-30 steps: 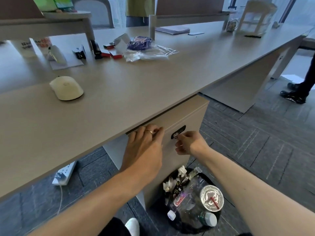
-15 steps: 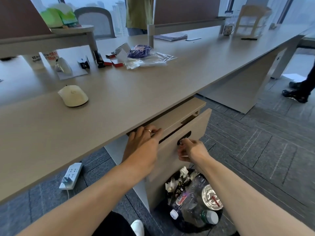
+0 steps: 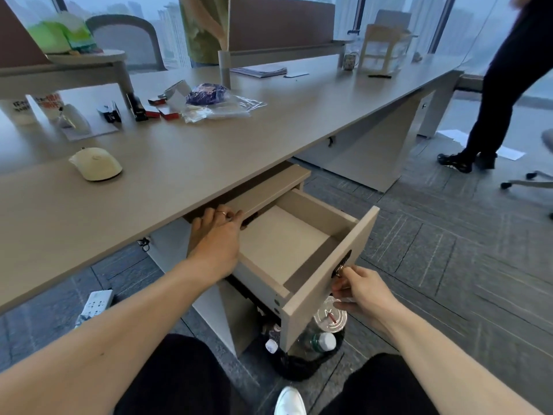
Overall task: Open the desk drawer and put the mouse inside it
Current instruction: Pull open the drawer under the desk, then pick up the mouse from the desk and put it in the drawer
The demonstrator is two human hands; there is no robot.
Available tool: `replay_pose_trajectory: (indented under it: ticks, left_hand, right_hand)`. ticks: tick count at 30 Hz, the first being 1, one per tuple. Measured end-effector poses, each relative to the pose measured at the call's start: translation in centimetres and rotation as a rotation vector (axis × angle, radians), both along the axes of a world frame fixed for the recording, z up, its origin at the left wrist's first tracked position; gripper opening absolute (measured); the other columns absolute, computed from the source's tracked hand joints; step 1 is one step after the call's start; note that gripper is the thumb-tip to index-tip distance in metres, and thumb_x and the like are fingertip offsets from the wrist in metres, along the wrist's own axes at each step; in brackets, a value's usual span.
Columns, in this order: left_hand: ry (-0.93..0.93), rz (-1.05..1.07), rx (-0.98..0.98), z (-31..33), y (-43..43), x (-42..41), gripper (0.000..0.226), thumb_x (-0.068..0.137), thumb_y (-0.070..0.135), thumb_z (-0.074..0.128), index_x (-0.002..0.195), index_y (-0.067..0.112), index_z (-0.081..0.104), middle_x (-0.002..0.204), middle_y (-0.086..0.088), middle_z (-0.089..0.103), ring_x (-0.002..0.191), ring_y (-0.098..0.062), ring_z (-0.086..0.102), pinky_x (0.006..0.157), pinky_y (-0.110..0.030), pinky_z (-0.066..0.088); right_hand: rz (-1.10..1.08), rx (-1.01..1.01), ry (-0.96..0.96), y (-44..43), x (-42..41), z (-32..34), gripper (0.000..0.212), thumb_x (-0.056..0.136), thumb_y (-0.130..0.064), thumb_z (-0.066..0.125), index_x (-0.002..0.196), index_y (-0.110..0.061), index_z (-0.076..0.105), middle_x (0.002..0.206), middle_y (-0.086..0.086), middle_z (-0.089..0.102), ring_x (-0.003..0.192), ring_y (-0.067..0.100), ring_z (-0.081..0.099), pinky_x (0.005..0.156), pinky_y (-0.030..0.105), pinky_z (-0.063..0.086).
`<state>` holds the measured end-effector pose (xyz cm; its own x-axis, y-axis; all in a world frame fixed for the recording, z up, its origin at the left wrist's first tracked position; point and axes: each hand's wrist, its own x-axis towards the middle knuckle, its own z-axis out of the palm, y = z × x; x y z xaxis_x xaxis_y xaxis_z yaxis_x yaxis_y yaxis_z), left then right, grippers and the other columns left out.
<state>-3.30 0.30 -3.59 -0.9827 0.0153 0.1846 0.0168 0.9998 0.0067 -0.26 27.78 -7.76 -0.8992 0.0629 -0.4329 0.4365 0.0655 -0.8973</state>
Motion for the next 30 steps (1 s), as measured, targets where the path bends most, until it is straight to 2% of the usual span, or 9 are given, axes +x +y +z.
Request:
replay_pose_trajectory:
  ticks: [2, 6, 12, 18, 21, 23, 26, 28, 30]
  left_hand:
    - [0.009, 0.015, -0.012, 0.1, 0.3, 0.1, 0.080, 0.078, 0.012, 0.062, 0.150, 0.023, 0.029, 0.145, -0.006, 0.036, 0.125, -0.029, 0.032, 0.099, -0.041, 0.032]
    - [0.019, 0.030, -0.011, 0.4, 0.8, 0.4, 0.065, 0.089, 0.023, 0.053, 0.150, 0.022, 0.030, 0.146, -0.009, 0.037, 0.126, -0.030, 0.032, 0.099, -0.043, 0.030]
    - [0.019, 0.025, -0.028, 0.4, 0.7, 0.6, 0.061, 0.092, 0.027, 0.050, 0.149, 0.022, 0.030, 0.146, -0.009, 0.036, 0.125, -0.031, 0.033, 0.098, -0.043, 0.031]
    - [0.021, 0.031, -0.052, -0.4, 0.5, 0.1, 0.080, 0.076, 0.016, 0.064, 0.147, 0.025, 0.030, 0.144, -0.006, 0.036, 0.123, -0.029, 0.033, 0.096, -0.041, 0.034]
    - [0.008, 0.020, -0.053, -0.2, 0.3, -0.1, 0.075, 0.081, 0.018, 0.061, 0.148, 0.023, 0.028, 0.146, -0.007, 0.034, 0.125, -0.030, 0.032, 0.099, -0.042, 0.033]
    - [-0.031, 0.017, -0.021, 0.4, 0.5, 0.1, 0.066, 0.090, 0.025, 0.054, 0.149, 0.020, 0.025, 0.148, -0.010, 0.035, 0.128, -0.032, 0.032, 0.103, -0.043, 0.030]
    - [-0.087, -0.106, 0.148, 2.7, 0.3, 1.4, 0.058, 0.096, 0.028, 0.046, 0.149, 0.022, 0.025, 0.144, -0.012, 0.042, 0.127, -0.031, 0.039, 0.104, -0.045, 0.037]
    - [-0.110, -0.239, 0.237, 5.5, -0.3, 2.7, 0.055, 0.097, 0.031, 0.046, 0.149, 0.027, 0.028, 0.143, -0.009, 0.043, 0.126, -0.027, 0.042, 0.101, -0.044, 0.042]
    - [-0.056, -0.290, 0.326, 8.8, -1.7, 4.1, 0.056, 0.096, 0.032, 0.050, 0.149, 0.028, 0.032, 0.142, -0.007, 0.047, 0.126, -0.026, 0.046, 0.101, -0.041, 0.041]
  right_hand:
    - [-0.013, 0.012, 0.005, 1.2, 1.0, -0.1, 0.023, 0.101, -0.016, 0.046, 0.092, -0.001, 0.061, 0.079, 0.015, 0.063, 0.066, 0.024, 0.059, 0.071, 0.046, 0.059]
    - [-0.021, 0.059, 0.003, 2.5, 1.9, -0.1, 0.024, 0.101, -0.017, 0.044, 0.095, 0.000, 0.061, 0.078, 0.013, 0.064, 0.063, 0.023, 0.061, 0.055, 0.035, 0.057]
    - [-0.012, 0.043, 0.000, 2.2, 2.0, 0.2, 0.025, 0.102, -0.018, 0.044, 0.097, -0.001, 0.061, 0.080, 0.013, 0.064, 0.064, 0.022, 0.061, 0.067, 0.042, 0.060]
    - [-0.009, 0.044, 0.009, 2.0, 2.0, 0.2, 0.024, 0.101, -0.017, 0.044, 0.091, -0.003, 0.060, 0.079, 0.013, 0.064, 0.062, 0.022, 0.059, 0.063, 0.040, 0.060]
    - [-0.009, 0.081, 0.008, 1.8, 1.8, 0.2, 0.025, 0.101, -0.019, 0.045, 0.091, -0.003, 0.061, 0.080, 0.013, 0.065, 0.064, 0.023, 0.061, 0.063, 0.039, 0.060]
    - [0.029, 0.170, -0.016, 2.3, 1.6, 0.0, 0.029, 0.100, -0.025, 0.047, 0.097, -0.002, 0.064, 0.081, 0.011, 0.068, 0.067, 0.024, 0.063, 0.061, 0.038, 0.058]
    - [0.052, 0.503, 0.012, 3.5, 0.2, 1.1, 0.050, 0.093, -0.052, 0.050, 0.106, -0.004, 0.059, 0.093, 0.013, 0.071, 0.077, 0.030, 0.066, 0.071, 0.044, 0.057]
    - [0.034, 0.720, 0.148, 3.5, -1.0, 3.9, 0.061, 0.089, -0.063, 0.048, 0.118, -0.010, 0.052, 0.114, 0.017, 0.065, 0.097, 0.034, 0.063, 0.082, 0.045, 0.053]
    - [0.055, 0.800, 0.340, 1.8, -2.4, 7.4, 0.066, 0.086, -0.066, 0.048, 0.128, -0.015, 0.048, 0.129, 0.018, 0.057, 0.113, 0.034, 0.056, 0.093, 0.052, 0.050]
